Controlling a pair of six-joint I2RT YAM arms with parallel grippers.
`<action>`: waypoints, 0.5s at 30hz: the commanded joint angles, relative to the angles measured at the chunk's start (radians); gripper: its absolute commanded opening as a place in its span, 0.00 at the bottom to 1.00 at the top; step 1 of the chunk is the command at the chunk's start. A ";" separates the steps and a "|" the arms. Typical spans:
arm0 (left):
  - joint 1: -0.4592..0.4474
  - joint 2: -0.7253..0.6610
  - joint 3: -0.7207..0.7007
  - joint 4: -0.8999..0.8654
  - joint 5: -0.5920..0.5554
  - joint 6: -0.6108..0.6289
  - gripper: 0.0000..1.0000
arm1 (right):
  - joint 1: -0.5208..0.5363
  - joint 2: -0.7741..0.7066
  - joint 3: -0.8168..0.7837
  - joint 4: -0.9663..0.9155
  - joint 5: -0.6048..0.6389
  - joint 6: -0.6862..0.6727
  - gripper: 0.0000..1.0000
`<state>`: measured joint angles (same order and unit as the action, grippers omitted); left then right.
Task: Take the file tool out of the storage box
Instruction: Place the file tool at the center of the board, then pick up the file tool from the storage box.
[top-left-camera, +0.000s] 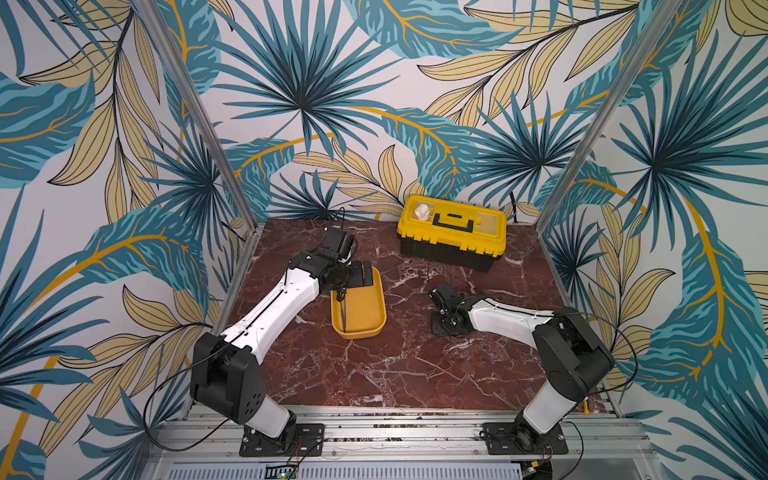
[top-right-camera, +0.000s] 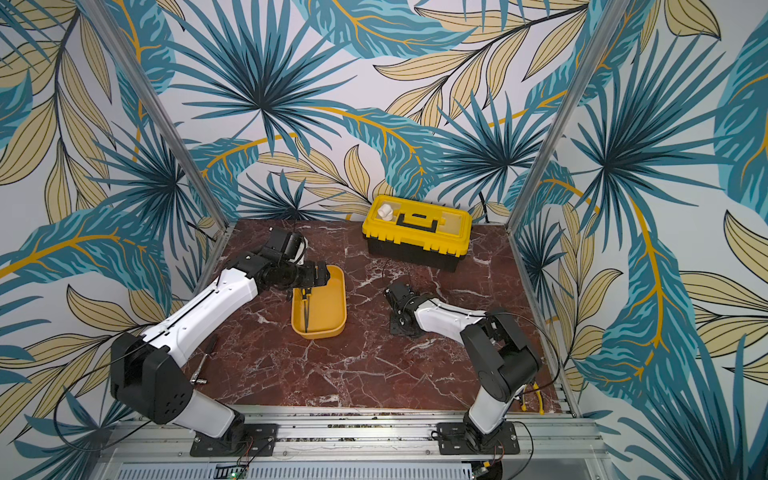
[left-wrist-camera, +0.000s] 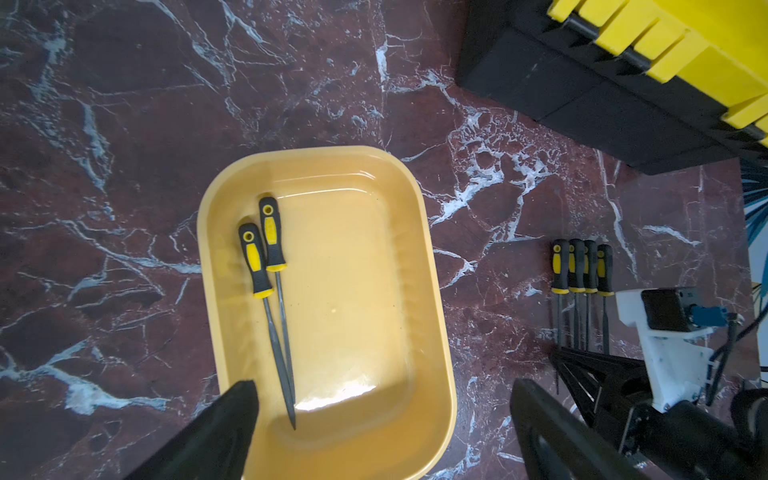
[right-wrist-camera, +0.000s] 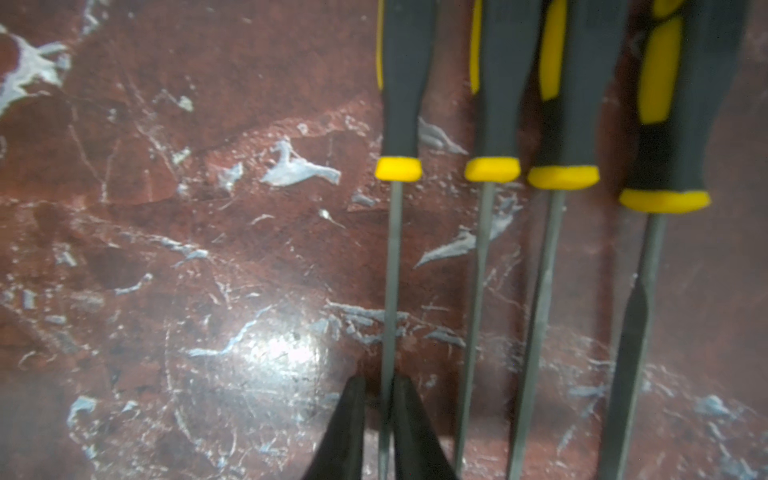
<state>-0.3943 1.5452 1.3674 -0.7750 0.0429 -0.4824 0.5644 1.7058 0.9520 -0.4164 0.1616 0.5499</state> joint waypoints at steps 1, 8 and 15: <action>0.005 0.026 -0.024 0.007 -0.034 0.016 1.00 | -0.003 -0.009 -0.015 0.001 -0.019 -0.025 0.33; 0.004 0.085 -0.015 0.058 -0.070 0.007 0.99 | -0.003 -0.145 -0.017 -0.021 -0.063 -0.078 0.51; 0.006 0.186 0.025 0.088 -0.095 -0.030 0.91 | -0.003 -0.297 -0.059 0.030 -0.225 -0.082 0.88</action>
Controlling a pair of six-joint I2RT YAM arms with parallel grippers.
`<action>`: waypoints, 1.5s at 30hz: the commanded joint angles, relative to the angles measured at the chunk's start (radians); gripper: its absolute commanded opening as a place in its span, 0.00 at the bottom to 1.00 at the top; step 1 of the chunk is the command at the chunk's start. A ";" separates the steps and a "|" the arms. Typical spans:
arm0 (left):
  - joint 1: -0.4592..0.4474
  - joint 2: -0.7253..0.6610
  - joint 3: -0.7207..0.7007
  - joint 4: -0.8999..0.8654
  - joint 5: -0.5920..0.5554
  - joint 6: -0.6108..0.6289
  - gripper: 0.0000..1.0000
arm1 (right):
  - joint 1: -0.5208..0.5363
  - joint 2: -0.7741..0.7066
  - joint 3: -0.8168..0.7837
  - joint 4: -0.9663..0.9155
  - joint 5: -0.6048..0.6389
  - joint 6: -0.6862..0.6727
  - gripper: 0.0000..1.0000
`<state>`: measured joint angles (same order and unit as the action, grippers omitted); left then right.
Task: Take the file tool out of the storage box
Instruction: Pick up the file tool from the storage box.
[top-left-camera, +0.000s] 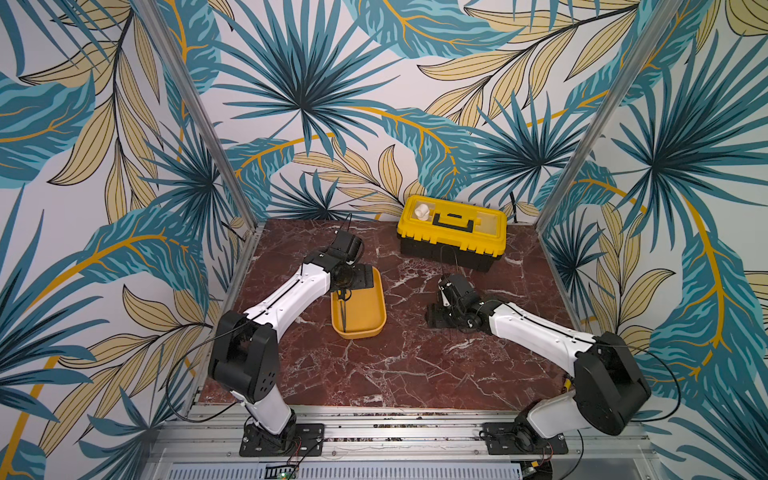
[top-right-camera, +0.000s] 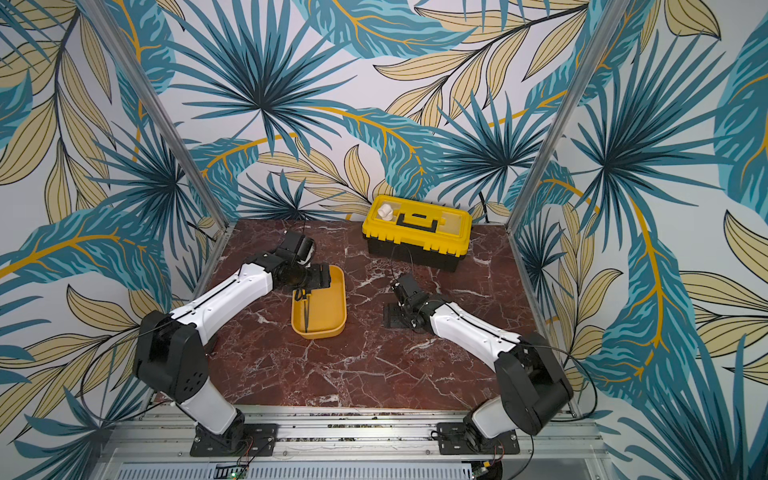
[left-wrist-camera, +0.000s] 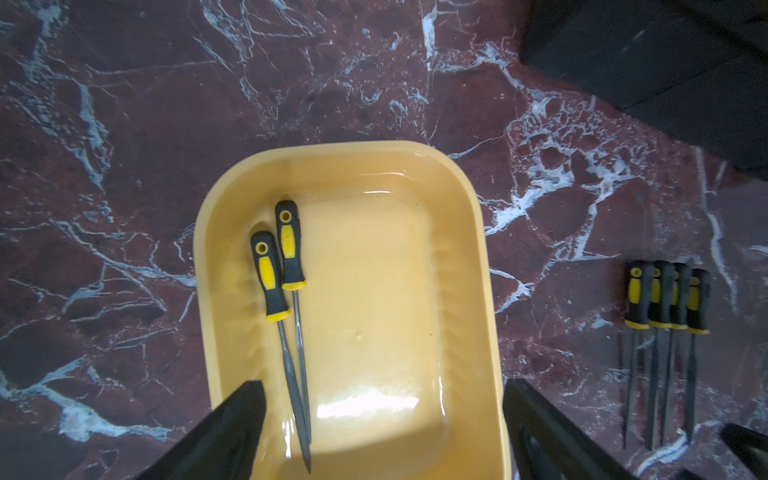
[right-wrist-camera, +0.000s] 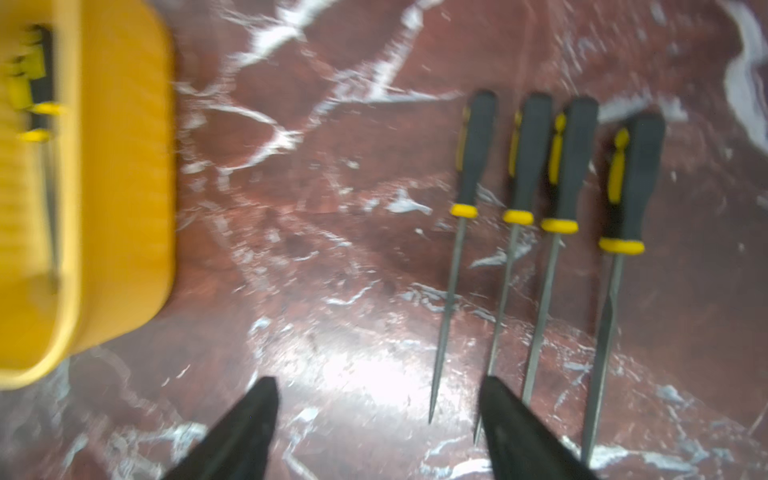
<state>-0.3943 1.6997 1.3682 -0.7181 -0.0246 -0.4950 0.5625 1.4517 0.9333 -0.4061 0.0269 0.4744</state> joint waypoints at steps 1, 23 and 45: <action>0.009 0.048 0.030 0.038 -0.027 -0.027 0.90 | -0.002 -0.064 -0.052 0.037 -0.116 -0.001 0.92; 0.032 0.321 0.196 0.041 -0.212 -0.094 0.71 | -0.002 -0.355 -0.210 0.249 -0.452 0.046 1.00; 0.053 0.432 0.261 0.038 -0.207 -0.037 0.56 | -0.001 -0.382 -0.186 0.158 -0.414 0.033 1.00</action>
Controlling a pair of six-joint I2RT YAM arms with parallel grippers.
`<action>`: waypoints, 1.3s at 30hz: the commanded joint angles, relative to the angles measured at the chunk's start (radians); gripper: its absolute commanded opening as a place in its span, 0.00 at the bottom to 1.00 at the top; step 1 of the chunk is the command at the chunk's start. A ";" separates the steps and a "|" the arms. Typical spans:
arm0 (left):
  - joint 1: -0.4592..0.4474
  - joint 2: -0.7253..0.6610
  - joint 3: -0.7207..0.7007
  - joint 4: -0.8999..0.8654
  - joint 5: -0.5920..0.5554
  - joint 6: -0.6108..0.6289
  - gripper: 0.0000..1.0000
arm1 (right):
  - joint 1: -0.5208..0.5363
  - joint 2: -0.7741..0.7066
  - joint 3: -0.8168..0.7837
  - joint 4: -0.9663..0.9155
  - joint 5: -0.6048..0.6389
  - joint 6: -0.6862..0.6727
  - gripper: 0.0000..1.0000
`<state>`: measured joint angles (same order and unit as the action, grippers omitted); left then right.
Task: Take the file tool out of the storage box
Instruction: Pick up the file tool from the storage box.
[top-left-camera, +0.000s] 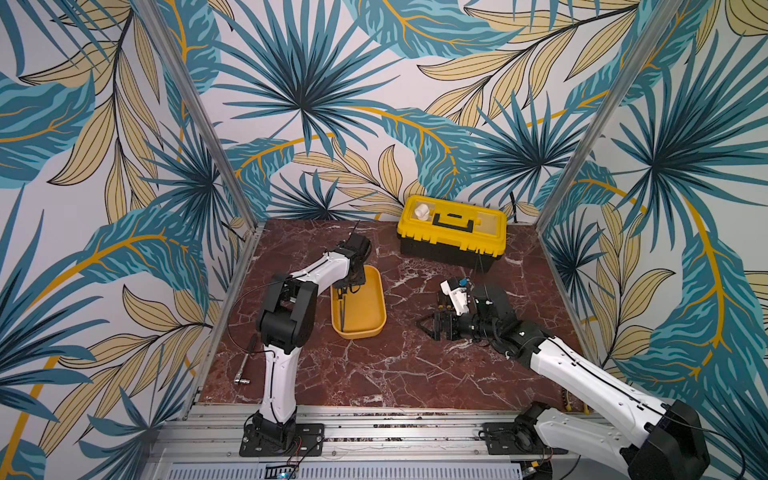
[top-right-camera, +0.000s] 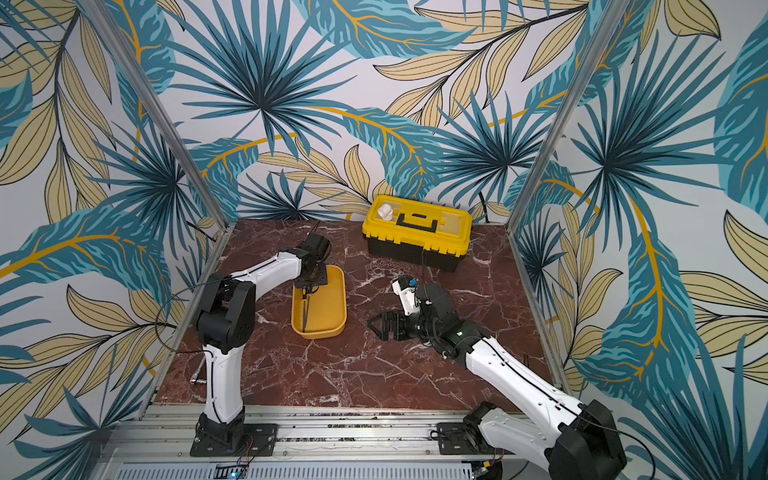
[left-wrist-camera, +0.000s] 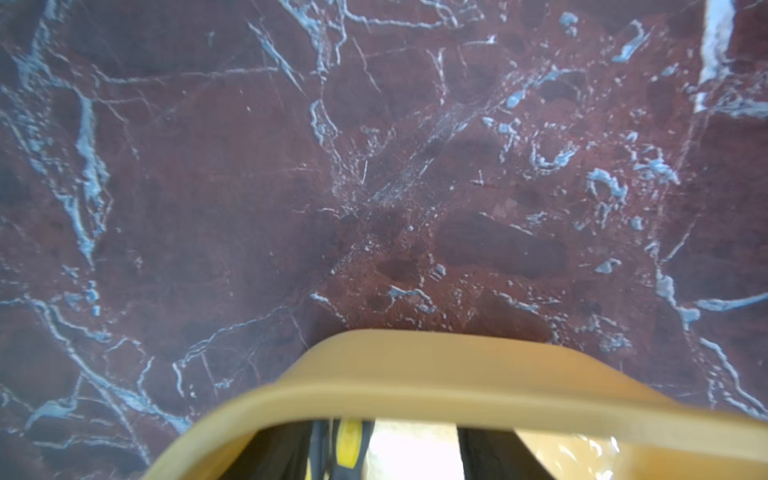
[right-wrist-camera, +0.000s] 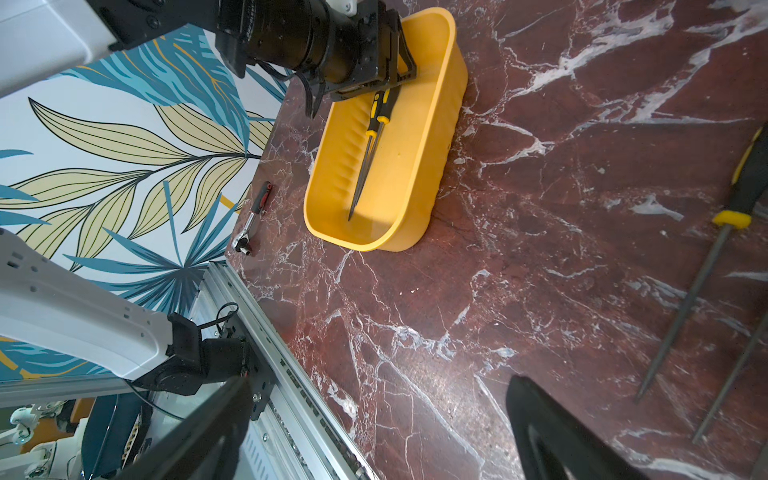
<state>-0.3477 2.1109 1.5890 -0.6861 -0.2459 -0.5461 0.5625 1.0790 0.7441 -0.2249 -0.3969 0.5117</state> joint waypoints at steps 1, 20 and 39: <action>0.007 0.022 0.040 0.007 0.016 0.015 0.55 | -0.001 -0.008 0.004 -0.025 0.011 -0.005 1.00; 0.004 0.040 0.015 0.038 0.083 0.041 0.25 | -0.001 -0.015 -0.012 -0.028 0.018 0.001 1.00; -0.004 -0.343 -0.177 0.149 0.385 -0.041 0.16 | 0.008 0.028 -0.013 0.082 0.042 0.141 0.90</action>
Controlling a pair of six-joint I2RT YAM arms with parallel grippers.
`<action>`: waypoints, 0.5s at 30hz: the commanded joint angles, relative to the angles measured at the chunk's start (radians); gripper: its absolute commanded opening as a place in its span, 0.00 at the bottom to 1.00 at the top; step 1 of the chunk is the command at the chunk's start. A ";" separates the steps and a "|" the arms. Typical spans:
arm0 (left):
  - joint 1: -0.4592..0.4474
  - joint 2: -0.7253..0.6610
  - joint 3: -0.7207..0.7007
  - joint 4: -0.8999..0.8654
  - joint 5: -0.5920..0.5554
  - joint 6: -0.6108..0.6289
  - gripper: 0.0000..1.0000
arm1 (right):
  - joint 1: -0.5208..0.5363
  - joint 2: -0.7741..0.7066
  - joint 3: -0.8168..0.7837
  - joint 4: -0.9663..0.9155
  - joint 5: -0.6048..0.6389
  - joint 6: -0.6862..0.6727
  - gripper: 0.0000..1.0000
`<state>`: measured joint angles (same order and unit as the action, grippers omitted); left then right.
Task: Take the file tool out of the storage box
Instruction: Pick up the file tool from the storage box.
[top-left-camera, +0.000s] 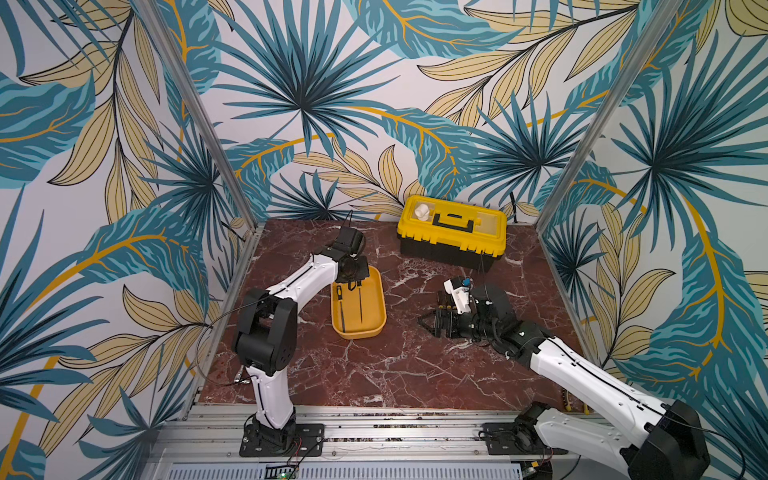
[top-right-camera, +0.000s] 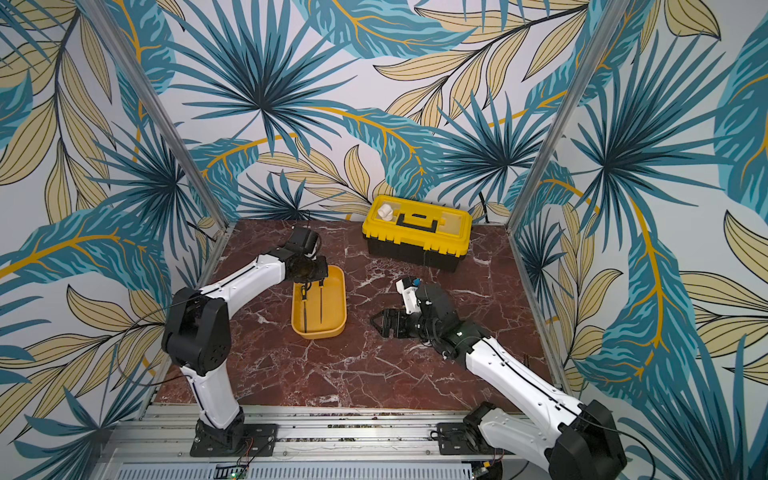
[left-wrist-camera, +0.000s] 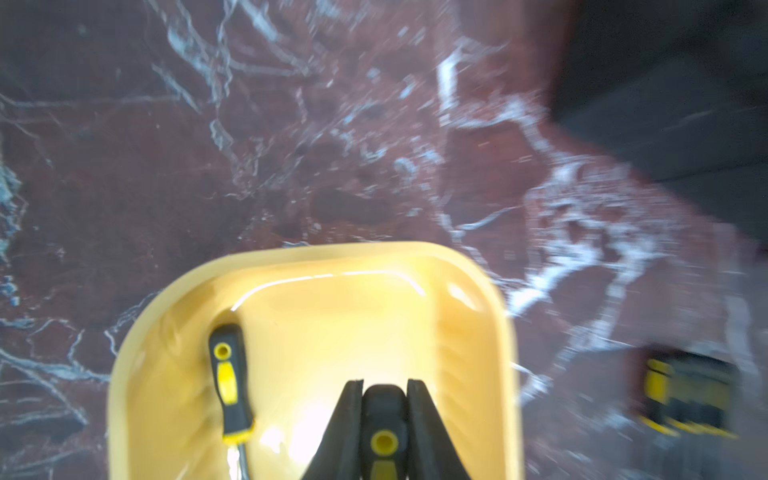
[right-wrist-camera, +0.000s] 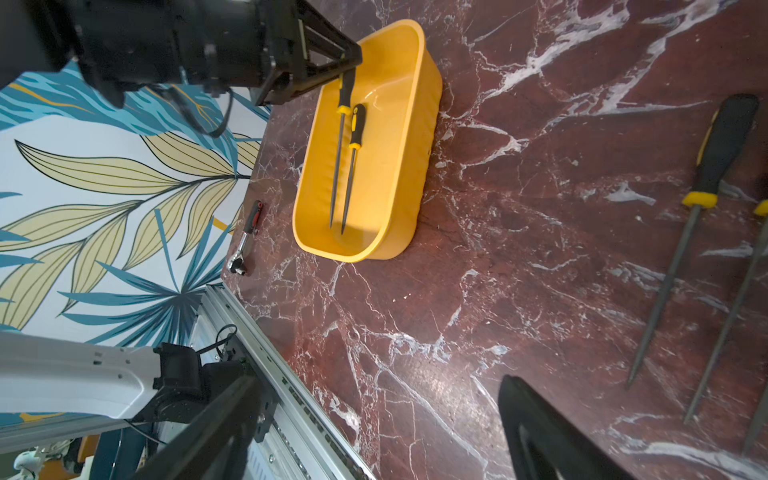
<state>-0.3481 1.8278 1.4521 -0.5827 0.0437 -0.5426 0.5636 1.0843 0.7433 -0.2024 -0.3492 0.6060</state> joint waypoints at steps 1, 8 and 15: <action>-0.006 -0.077 -0.050 0.050 0.115 -0.064 0.16 | 0.012 0.036 -0.004 0.065 -0.011 0.054 0.87; -0.070 -0.175 -0.115 0.120 0.177 -0.140 0.16 | 0.066 0.129 0.042 0.142 -0.045 0.101 0.66; -0.100 -0.224 -0.161 0.170 0.238 -0.186 0.16 | 0.107 0.205 0.076 0.203 -0.074 0.118 0.57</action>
<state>-0.4419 1.6489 1.3212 -0.4652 0.2409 -0.6991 0.6575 1.2697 0.7952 -0.0509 -0.4023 0.7113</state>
